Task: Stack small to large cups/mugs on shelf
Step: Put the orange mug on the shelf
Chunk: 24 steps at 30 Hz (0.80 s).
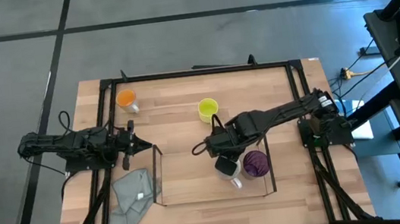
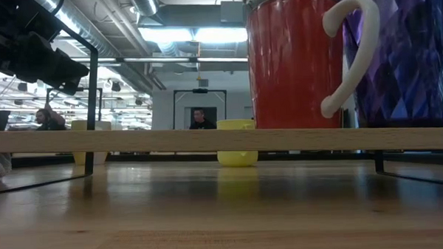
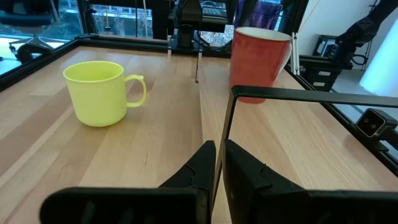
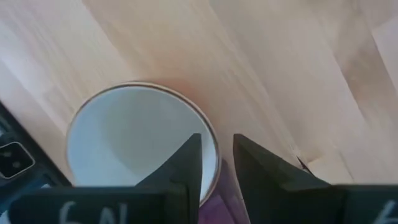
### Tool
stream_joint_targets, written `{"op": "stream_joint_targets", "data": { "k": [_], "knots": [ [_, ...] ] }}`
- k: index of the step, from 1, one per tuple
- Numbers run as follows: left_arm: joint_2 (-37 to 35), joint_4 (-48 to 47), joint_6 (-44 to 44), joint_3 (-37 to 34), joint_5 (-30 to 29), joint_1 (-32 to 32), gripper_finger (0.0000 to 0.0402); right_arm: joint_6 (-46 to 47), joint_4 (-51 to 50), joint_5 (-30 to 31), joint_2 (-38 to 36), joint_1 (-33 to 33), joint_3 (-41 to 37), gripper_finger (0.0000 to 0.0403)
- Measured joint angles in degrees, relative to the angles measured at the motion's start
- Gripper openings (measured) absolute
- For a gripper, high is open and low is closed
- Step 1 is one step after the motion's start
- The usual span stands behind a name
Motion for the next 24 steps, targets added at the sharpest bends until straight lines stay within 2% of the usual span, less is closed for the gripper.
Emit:
{"op": "stream_joint_targets", "data": {
  "k": [6, 9, 13, 18, 22, 24],
  "knots": [
    [0.0, 0.0, 0.0, 0.0, 0.0, 0.0, 0.0025, -0.9, 0.1, -0.6, 0.0, 0.0, 2.9, 0.0093],
    [0.0, 0.0, 0.0, 0.0, 0.0, 0.0, 0.0025, -0.8, 1.2, -2.8, 0.0, -0.3, 3.6, 0.0087],
    [0.0, 0.0, 0.0, 0.0, 0.0, 0.0, 0.0025, -1.3, 2.5, -5.9, 0.0, -0.3, 3.6, 0.0062],
    [0.0, 0.0, 0.0, 0.0, 0.0, 0.0, 0.0025, -3.9, 2.2, -12.8, 0.0, 0.1, 3.6, 0.0011],
    [0.0, 0.0, 0.0, 0.0, 0.0, 0.0, 0.0025, -4.2, 1.3, -17.0, 0.0, 2.5, 3.6, 0.0009],
    [0.0, 0.0, 0.0, 0.0, 0.0, 0.0, 0.0025, -3.2, 1.7, -17.2, 0.0, 4.2, 3.5, 0.0009]
  ]
}}
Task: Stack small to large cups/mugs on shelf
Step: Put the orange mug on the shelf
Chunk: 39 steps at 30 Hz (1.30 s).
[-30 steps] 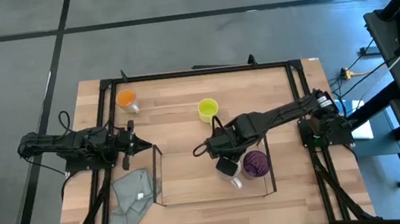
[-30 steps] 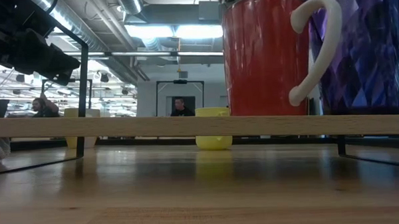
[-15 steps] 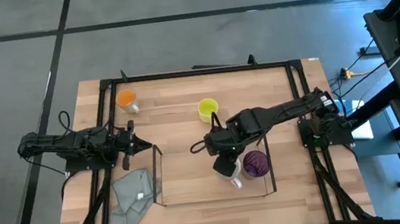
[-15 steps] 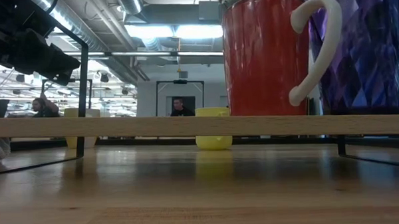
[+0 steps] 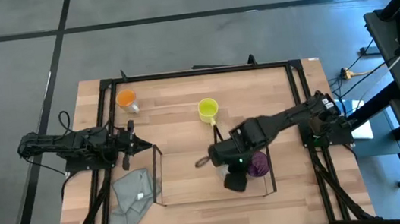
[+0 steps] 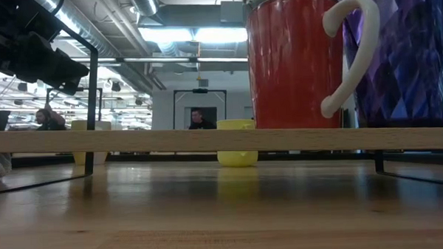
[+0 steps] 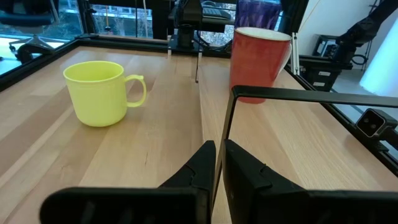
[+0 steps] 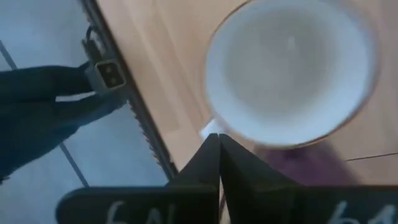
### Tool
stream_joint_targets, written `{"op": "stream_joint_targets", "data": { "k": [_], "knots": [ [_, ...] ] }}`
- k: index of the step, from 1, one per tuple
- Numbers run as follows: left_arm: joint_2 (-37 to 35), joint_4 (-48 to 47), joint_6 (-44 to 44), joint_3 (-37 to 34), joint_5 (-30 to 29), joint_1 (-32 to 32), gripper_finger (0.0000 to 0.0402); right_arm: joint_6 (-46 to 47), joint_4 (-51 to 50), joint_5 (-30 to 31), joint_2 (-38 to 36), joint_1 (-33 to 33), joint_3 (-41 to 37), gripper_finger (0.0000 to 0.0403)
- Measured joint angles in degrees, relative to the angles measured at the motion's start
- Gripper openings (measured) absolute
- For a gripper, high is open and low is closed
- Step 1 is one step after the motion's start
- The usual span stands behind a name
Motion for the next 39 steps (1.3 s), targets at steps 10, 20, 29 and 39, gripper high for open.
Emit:
{"op": "stream_joint_targets", "data": {
  "k": [10, 20, 29, 39],
  "knots": [
    [0.0, 0.0, 0.0, 0.0, 0.0, 0.0, 0.0025, -0.8, 3.7, 5.7, 0.0, 6.2, 0.0, 0.0014],
    [0.0, 0.0, 0.0, 0.0, 0.0, 0.0, 0.0025, 3.5, 7.3, 4.9, 0.1, 10.1, -0.1, 0.0003],
    [0.0, 0.0, 0.0, 0.0, 0.0, 0.0, 0.0025, 23.4, 10.9, 15.7, 0.2, 15.8, -0.1, 0.0002],
    [0.0, 0.0, 0.0, 0.0, 0.0, 0.0, 0.0025, 54.4, 3.1, 39.7, 1.5, 24.9, -0.1, 0.0002]
  ]
}}
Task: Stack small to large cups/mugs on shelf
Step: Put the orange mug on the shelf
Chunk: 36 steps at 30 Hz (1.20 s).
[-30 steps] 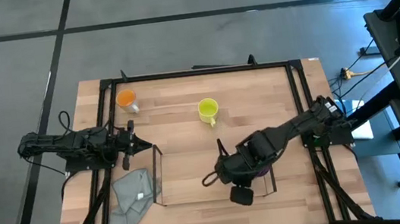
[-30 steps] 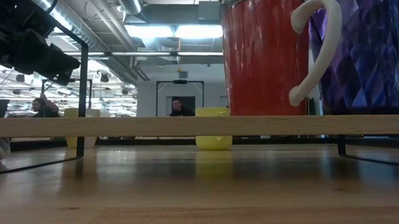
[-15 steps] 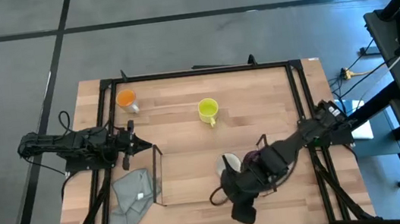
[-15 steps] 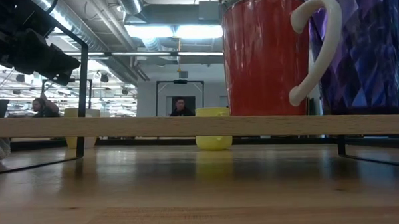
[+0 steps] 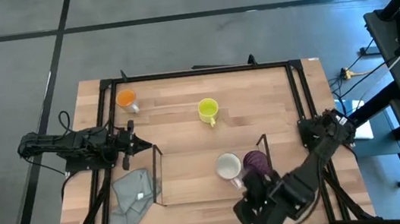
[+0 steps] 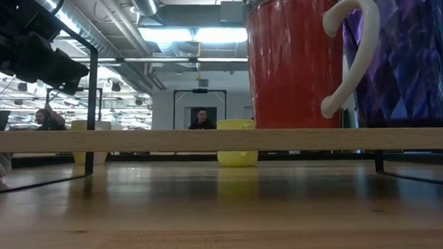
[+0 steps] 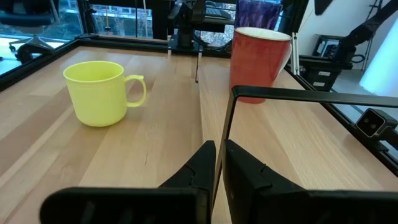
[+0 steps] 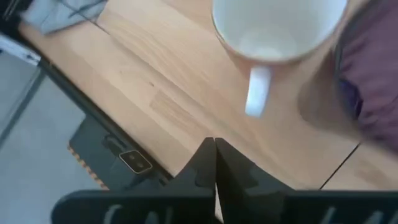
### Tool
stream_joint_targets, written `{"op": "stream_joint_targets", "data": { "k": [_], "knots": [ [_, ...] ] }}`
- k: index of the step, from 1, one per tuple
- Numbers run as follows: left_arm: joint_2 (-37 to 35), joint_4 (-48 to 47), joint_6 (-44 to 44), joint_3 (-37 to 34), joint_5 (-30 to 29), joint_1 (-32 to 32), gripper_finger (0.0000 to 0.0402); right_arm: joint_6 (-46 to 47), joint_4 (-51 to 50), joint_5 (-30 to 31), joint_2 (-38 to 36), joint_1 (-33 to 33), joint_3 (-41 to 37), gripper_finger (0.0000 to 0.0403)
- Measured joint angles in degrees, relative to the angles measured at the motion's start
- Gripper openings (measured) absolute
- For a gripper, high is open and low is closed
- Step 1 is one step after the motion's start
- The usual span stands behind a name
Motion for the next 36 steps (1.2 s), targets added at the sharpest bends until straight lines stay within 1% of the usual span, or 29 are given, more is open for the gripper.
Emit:
{"op": "stream_joint_targets", "data": {
  "k": [6, 10, 17, 20, 23, 27, 31, 36],
  "knots": [
    [0.0, 0.0, 0.0, 0.0, 0.0, 0.0, 0.0025, 9.4, 1.9, -1.4, 4.5, 1.8, 0.0, 0.0003],
    [0.0, 0.0, 0.0, 0.0, 0.0, 0.0, 0.0025, 14.9, 1.3, -0.9, 7.0, 2.6, 0.0, 0.0004],
    [0.0, 0.0, 0.0, 0.0, 0.0, 0.0, 0.0025, 25.8, -6.0, 4.4, 10.2, 4.3, 0.0, 0.0004],
    [0.0, 0.0, 0.0, 0.0, 0.0, 0.0, 0.0025, 25.8, -7.3, 6.6, 10.7, 4.4, 0.0, 0.0004],
    [0.0, 0.0, 0.0, 0.0, 0.0, 0.0, 0.0025, 25.8, -8.5, 6.8, 10.7, 4.4, 0.3, 0.0004],
    [0.0, 0.0, 0.0, 0.0, 0.0, 0.0, 0.0025, 25.6, -10.0, 7.5, 10.5, 3.8, 2.6, 0.0004],
    [0.0, 0.0, 0.0, 0.0, 0.0, 0.0, 0.0025, 25.6, -11.2, 10.3, 10.5, 2.7, 3.9, 0.0005],
    [0.0, 0.0, 0.0, 0.0, 0.0, 0.0, 0.0025, 23.2, -9.9, 10.5, 10.5, 1.0, 4.3, 0.0005]
  ]
}}
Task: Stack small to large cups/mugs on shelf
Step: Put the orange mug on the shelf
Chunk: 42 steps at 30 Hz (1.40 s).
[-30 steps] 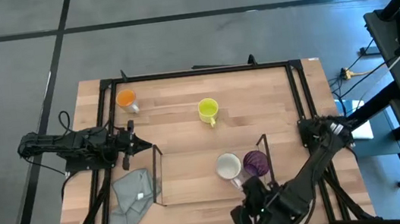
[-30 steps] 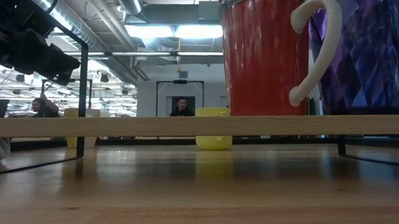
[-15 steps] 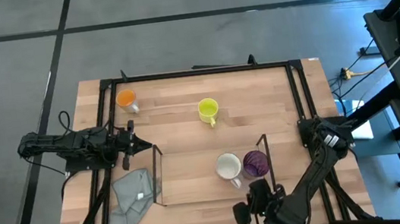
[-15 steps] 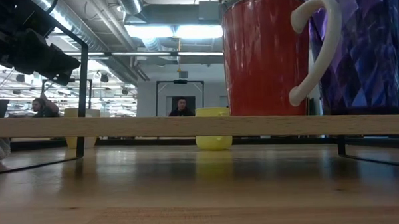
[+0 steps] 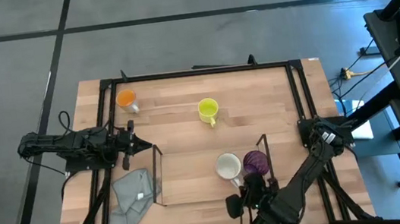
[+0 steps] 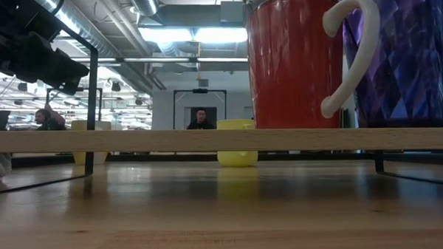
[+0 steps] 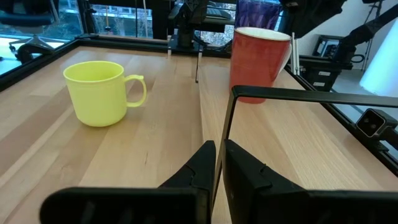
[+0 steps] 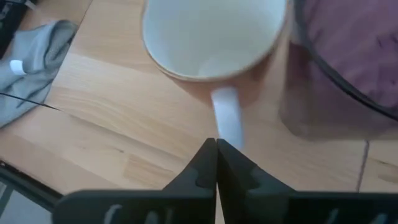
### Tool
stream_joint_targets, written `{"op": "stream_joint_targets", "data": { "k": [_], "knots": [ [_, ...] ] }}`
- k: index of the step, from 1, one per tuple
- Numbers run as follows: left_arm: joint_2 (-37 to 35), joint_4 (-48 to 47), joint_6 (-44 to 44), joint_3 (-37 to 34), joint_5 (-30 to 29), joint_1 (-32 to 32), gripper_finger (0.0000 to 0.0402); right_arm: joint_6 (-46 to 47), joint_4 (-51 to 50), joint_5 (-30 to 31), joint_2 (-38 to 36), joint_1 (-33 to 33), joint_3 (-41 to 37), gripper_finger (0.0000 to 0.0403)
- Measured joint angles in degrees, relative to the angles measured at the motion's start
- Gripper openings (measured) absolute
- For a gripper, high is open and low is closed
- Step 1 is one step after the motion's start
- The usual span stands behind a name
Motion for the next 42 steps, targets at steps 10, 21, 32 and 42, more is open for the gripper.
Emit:
{"op": "stream_joint_targets", "data": {
  "k": [10, 21, 32, 42],
  "knots": [
    [0.0, 0.0, 0.0, 0.0, 0.0, 0.0, 0.0025, -3.6, 0.6, -1.7, 0.0, -1.2, 0.0, 0.0005],
    [0.0, 0.0, 0.0, 0.0, 0.0, 0.0, 0.0025, -2.3, -0.7, -6.7, 0.0, 0.4, 0.0, 0.0003],
    [0.0, 0.0, 0.0, 0.0, 0.0, 0.0, 0.0025, -8.0, 4.7, -8.0, -1.0, 0.4, 2.9, 0.0003],
    [0.0, 0.0, 0.0, 0.0, 0.0, 0.0, 0.0025, -25.3, 2.6, -3.5, -1.6, -3.7, 17.7, 0.0002]
  ]
}}
